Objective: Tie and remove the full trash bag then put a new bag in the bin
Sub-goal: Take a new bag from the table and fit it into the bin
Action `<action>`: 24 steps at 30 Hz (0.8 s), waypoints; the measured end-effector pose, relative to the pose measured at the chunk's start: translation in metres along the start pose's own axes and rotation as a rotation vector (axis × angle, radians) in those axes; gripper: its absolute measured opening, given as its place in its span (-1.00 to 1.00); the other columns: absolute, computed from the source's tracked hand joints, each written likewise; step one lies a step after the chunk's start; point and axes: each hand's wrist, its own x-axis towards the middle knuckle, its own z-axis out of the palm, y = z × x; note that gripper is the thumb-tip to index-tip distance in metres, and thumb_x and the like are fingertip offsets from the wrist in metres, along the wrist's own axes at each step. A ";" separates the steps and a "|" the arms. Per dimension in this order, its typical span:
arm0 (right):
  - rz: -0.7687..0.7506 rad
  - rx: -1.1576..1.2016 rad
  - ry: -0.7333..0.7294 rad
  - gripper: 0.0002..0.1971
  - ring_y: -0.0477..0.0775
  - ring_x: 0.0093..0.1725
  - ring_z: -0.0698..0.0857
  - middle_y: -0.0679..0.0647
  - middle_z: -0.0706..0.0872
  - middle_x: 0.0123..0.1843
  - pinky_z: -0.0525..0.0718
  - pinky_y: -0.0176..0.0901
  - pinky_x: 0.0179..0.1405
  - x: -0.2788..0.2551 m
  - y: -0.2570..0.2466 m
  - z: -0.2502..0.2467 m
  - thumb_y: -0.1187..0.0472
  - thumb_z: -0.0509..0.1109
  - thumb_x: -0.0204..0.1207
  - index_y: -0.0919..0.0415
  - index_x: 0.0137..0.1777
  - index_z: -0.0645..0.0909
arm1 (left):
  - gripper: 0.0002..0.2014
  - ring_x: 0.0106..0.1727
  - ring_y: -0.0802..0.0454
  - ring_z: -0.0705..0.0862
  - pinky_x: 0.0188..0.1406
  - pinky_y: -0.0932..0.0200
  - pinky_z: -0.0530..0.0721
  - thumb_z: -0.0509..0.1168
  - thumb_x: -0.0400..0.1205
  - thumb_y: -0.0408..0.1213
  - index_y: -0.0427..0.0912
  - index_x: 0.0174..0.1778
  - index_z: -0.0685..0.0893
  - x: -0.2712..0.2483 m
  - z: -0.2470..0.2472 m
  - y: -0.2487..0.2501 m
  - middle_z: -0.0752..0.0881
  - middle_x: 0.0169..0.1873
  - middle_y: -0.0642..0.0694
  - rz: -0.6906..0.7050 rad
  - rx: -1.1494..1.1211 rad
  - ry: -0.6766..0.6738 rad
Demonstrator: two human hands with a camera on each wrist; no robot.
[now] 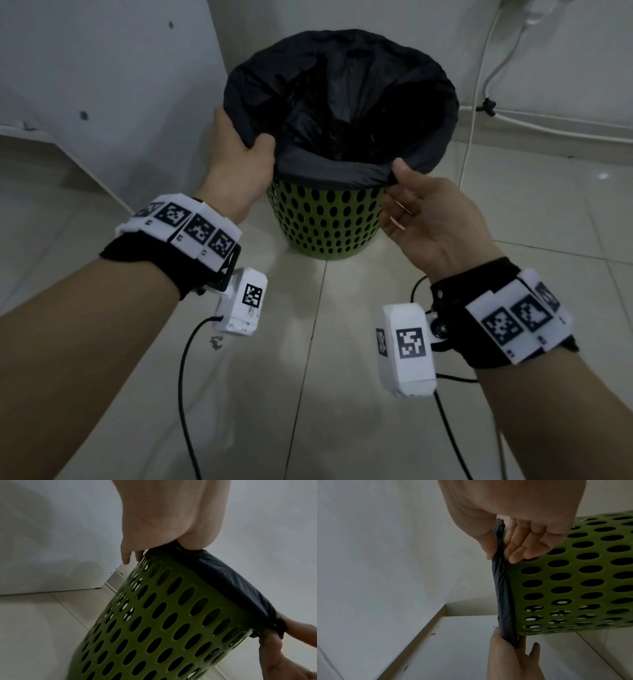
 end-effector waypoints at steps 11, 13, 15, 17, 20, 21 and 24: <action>0.011 0.139 -0.044 -0.85 0.03 -0.37 0.67 0.02 0.68 -0.41 0.74 -0.13 -0.17 0.002 -0.002 0.001 0.12 0.47 0.59 0.15 -0.15 0.62 | 0.03 0.53 0.06 0.51 0.58 -0.04 0.49 0.39 0.44 0.29 -0.01 0.75 0.07 -0.006 0.004 0.002 0.45 0.60 0.06 -0.248 -0.227 -0.013; 0.002 0.125 -0.032 -0.81 0.05 -0.37 0.67 0.02 0.68 -0.40 0.69 -0.17 -0.30 0.003 -0.004 0.001 0.05 0.48 0.58 0.16 -0.11 0.62 | 0.06 0.59 0.09 0.44 0.62 -0.02 0.42 0.42 0.48 0.25 0.00 0.77 -0.03 -0.020 0.011 0.003 0.35 0.68 0.08 -0.285 -0.318 -0.005; -0.022 0.117 -0.024 -0.87 0.06 -0.38 0.64 0.05 0.69 -0.40 0.63 -0.20 -0.39 0.004 -0.004 0.002 0.14 0.43 0.62 0.19 -0.05 0.63 | -0.01 0.60 0.13 0.43 0.65 0.02 0.40 0.44 0.56 0.09 -0.05 0.77 -0.02 -0.032 0.019 0.000 0.37 0.67 0.07 -0.227 -0.377 -0.008; -0.042 0.116 -0.038 -0.91 0.06 -0.40 0.63 0.09 0.70 -0.35 0.63 -0.19 -0.37 0.001 0.001 0.006 0.20 0.39 0.65 0.22 -0.02 0.64 | -0.03 0.56 0.14 0.48 0.63 0.03 0.42 0.47 0.53 0.04 0.02 0.76 0.03 -0.040 0.026 0.000 0.45 0.61 0.10 -0.220 -0.410 -0.008; -0.016 0.077 -0.093 -0.82 0.09 -0.32 0.74 0.16 0.74 -0.20 0.75 -0.15 -0.32 -0.008 0.015 0.014 0.15 0.40 0.65 0.27 0.11 0.65 | 0.04 0.54 0.01 0.50 0.59 -0.11 0.47 0.43 0.43 -0.06 0.06 0.77 -0.03 -0.037 0.028 0.006 0.44 0.62 0.06 -0.285 -0.382 0.030; 0.001 0.064 -0.102 -0.75 0.10 -0.28 0.77 0.18 0.76 -0.15 0.78 -0.14 -0.29 -0.009 0.017 0.015 0.10 0.42 0.63 0.28 0.16 0.66 | 0.02 0.53 -0.05 0.50 0.57 -0.15 0.49 0.38 0.43 -0.14 0.05 0.77 -0.05 -0.033 0.025 0.007 0.43 0.62 0.02 -0.300 -0.365 0.042; 0.013 0.102 -0.079 -0.66 0.09 -0.24 0.80 0.14 0.82 -0.12 0.80 -0.10 -0.20 -0.008 0.013 0.010 0.03 0.49 0.57 0.26 0.19 0.68 | 0.00 0.44 -0.11 0.55 0.50 -0.16 0.57 0.28 0.36 -0.27 0.05 0.77 0.01 -0.021 0.013 0.006 0.48 0.56 -0.02 -0.323 -0.311 0.035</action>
